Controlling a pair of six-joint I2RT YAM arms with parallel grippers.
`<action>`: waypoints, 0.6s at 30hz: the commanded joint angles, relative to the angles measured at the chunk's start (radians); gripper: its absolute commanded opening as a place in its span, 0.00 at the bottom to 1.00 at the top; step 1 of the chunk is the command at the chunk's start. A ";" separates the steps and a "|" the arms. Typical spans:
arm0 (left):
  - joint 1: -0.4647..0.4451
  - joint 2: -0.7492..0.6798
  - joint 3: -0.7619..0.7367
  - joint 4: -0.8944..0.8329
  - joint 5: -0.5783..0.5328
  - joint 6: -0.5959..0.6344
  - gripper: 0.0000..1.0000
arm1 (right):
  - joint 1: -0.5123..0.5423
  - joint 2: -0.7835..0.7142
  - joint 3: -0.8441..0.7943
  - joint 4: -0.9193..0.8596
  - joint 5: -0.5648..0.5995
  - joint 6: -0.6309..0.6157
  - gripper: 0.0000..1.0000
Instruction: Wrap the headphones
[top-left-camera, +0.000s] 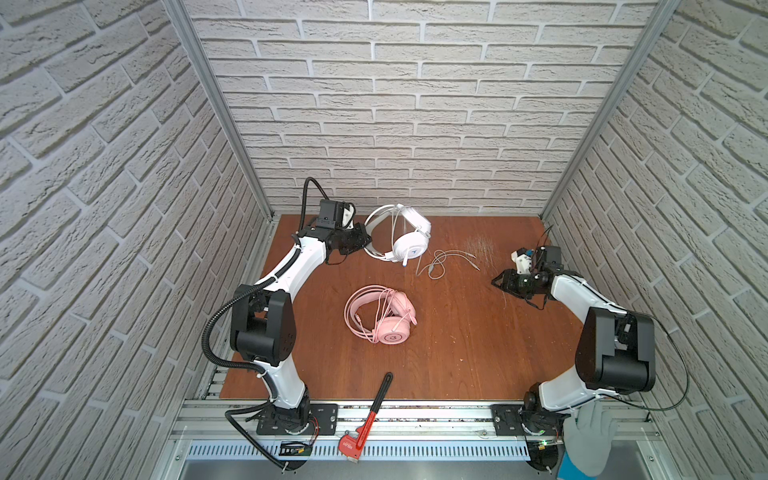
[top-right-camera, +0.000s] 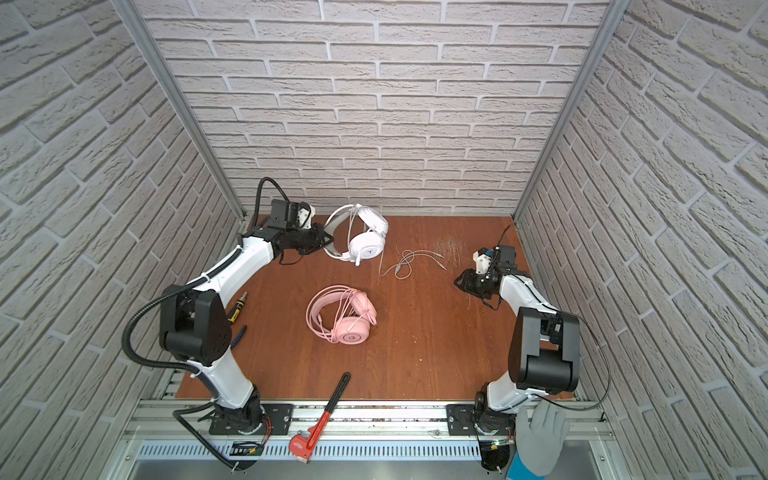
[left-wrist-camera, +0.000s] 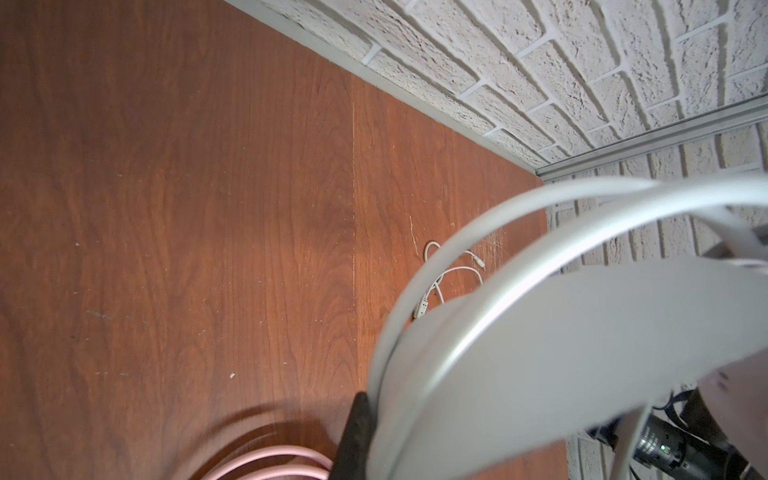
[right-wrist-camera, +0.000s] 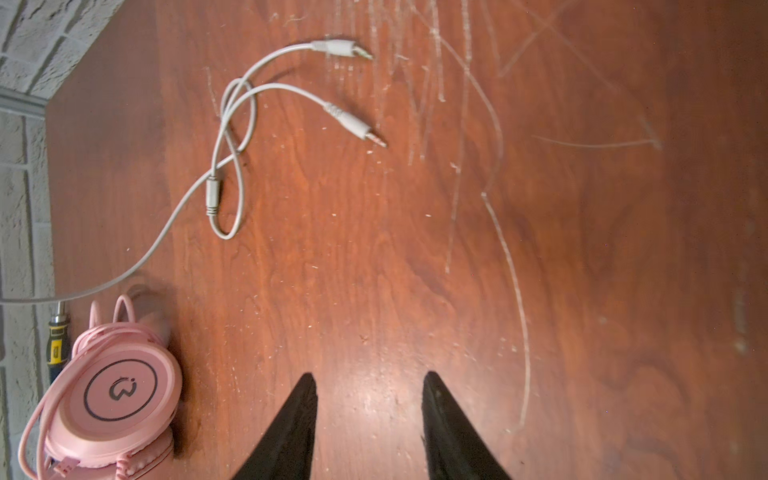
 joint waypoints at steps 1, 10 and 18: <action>-0.022 0.002 0.042 0.057 0.104 0.028 0.00 | 0.034 -0.034 0.027 0.087 -0.075 0.027 0.47; -0.072 0.003 0.122 -0.009 0.165 0.104 0.00 | 0.139 -0.005 0.068 0.196 -0.114 0.149 0.54; -0.105 0.007 0.210 -0.016 0.203 0.092 0.00 | 0.284 0.125 0.070 0.424 -0.166 0.390 0.69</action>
